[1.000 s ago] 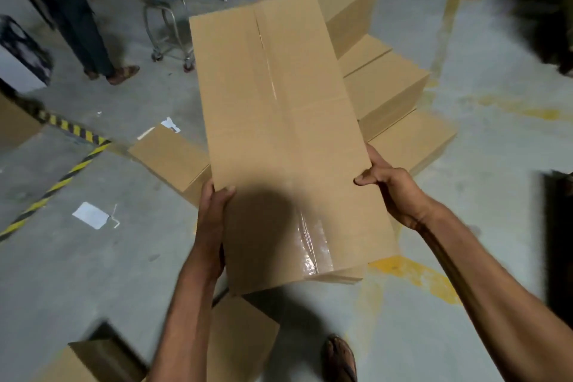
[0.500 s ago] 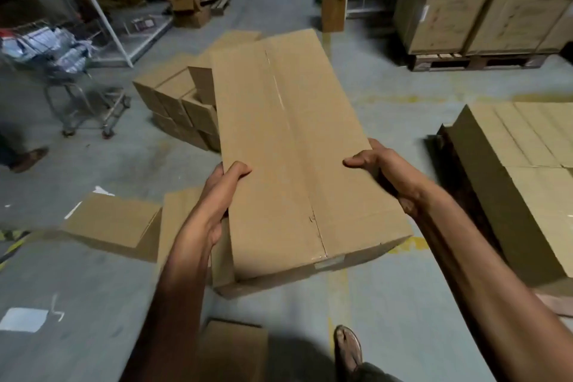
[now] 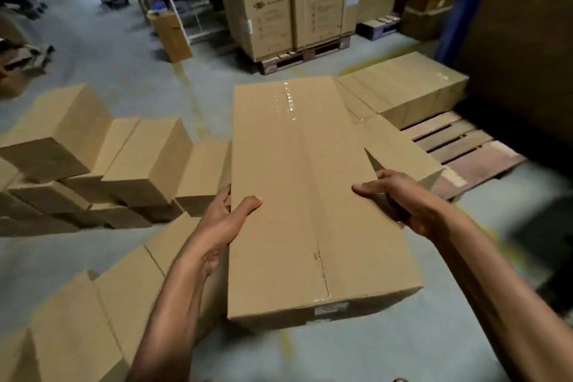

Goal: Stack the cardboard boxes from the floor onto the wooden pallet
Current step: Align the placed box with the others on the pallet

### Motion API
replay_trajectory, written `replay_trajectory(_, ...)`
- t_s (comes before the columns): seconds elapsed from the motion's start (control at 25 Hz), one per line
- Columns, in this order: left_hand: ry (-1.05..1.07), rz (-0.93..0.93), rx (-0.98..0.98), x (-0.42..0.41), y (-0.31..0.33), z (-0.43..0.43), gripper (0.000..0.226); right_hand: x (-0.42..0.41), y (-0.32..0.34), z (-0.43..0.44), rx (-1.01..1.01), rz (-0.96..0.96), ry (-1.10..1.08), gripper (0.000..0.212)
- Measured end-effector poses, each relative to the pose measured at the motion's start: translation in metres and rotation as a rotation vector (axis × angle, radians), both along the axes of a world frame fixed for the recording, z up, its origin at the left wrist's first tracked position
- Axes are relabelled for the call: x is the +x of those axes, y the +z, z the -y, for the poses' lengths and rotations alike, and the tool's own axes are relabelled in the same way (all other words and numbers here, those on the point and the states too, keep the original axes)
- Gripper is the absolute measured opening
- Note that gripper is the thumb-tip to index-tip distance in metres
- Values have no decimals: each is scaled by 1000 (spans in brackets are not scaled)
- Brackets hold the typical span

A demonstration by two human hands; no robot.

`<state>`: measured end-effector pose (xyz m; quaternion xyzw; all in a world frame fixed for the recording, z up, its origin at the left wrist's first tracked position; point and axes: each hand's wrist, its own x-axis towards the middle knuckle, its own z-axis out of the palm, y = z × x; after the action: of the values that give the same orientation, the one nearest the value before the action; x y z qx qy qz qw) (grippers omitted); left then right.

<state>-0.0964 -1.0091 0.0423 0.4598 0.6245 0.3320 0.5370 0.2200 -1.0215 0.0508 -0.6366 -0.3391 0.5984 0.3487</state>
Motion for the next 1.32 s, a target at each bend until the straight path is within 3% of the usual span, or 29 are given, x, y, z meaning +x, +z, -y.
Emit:
replay_trajectory(0.2,-307,-49,-29,143,32,-34,51,164,12,33,-32,56,-117,69)
replay_trajectory(0.44,-507,-26,66,323,57,-62,57,315,41,75,77,137,-253,44)
replay_trajectory(0.56,-576,34,122,391,55,-67,75,371,47,87,168,224,-345,45)
replay_trajectory(0.68,-585,106,184,447,51,-83,84,420,44,84,279,264,-434,60)
replay_trajectory(1.0,-669,219,232,606,46,-198,98,546,54,10,429,225,-639,64)
replay_trajectory(1.32,-687,242,286,761,37,-300,86,690,30,-92,428,262,-701,80)
